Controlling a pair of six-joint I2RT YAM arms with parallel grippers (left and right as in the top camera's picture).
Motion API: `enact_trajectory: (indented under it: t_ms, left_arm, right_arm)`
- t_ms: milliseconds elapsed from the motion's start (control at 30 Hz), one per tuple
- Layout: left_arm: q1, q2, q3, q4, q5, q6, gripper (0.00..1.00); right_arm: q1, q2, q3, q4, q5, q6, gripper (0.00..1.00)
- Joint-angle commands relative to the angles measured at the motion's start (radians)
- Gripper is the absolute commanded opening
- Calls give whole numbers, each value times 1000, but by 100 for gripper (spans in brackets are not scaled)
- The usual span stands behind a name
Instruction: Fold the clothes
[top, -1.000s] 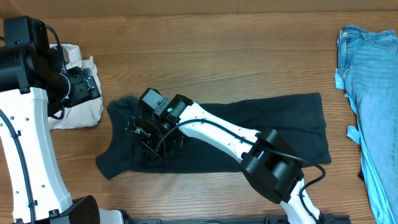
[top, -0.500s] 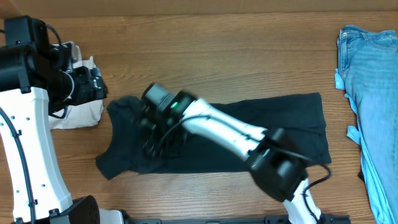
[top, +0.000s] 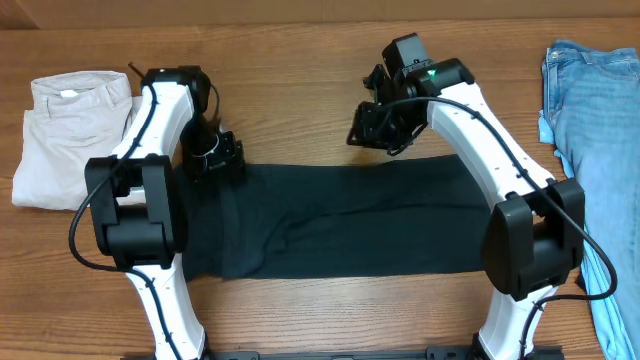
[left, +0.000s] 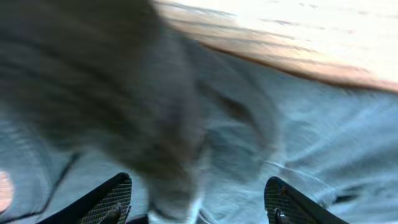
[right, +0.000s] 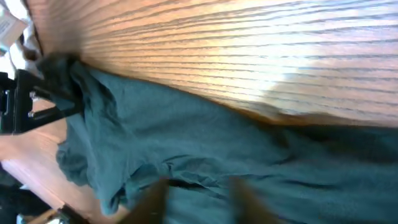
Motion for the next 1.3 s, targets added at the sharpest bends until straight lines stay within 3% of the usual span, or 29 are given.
enact_trajectory:
  t_ms: [0, 100, 167, 267, 367, 600, 633, 733, 800, 833, 933, 1000, 1100, 1133, 1200, 1267]
  left_arm:
    - [15, 1, 1, 3, -65, -71, 72]
    - [23, 1, 1, -9, -79, -70, 72]
    - [25, 1, 1, -19, -101, -70, 72]
    - [26, 1, 1, -21, -113, -70, 73]
    - [26, 1, 1, -34, -122, -69, 74]
    - [26, 1, 1, -39, -129, -69, 72]
    - [26, 1, 1, -45, -148, -70, 69]
    - [39, 1, 1, -85, -211, -71, 24]
    - [67, 1, 1, -121, -243, -71, 5]
    - [82, 1, 1, -140, -258, -71, 4]
    - [154, 1, 1, -204, -314, -70, 4]
    - [204, 1, 1, -222, -321, -64, 21]
    - [261, 1, 1, -241, -339, -58, 33]
    - [278, 1, 1, -244, -338, -58, 33]
    - [289, 1, 2, -232, -282, 5, 32]
    - [272, 1, 2, -199, -197, 88, 39]
  right_arm:
    - [62, 14, -94, 138, -222, -34, 4]
    - [154, 53, -178, 308, -248, 31, 4]
    - [250, 93, -242, 516, -339, 32, 4]
    - [335, 98, -282, 640, -298, 63, 4]
    - [388, 133, -307, 675, -116, 133, 4]
    - [373, 288, -307, 573, -36, 422, 4]
    - [373, 288, -307, 557, -14, 431, 4]
    - [373, 288, -307, 554, -14, 431, 4]
    - [373, 288, -307, 554, -14, 431, 4]
    - [373, 288, -307, 553, -13, 431, 4]
    - [373, 288, -307, 552, -6, 431, 4]
    - [373, 288, -307, 552, -6, 431, 4]
    - [373, 288, -307, 549, -6, 431, 4]
    - [373, 288, -307, 548, -6, 431, 4]
    - [373, 288, -307, 549, -6, 431, 4]
    - [373, 288, -307, 550, -6, 431, 4]
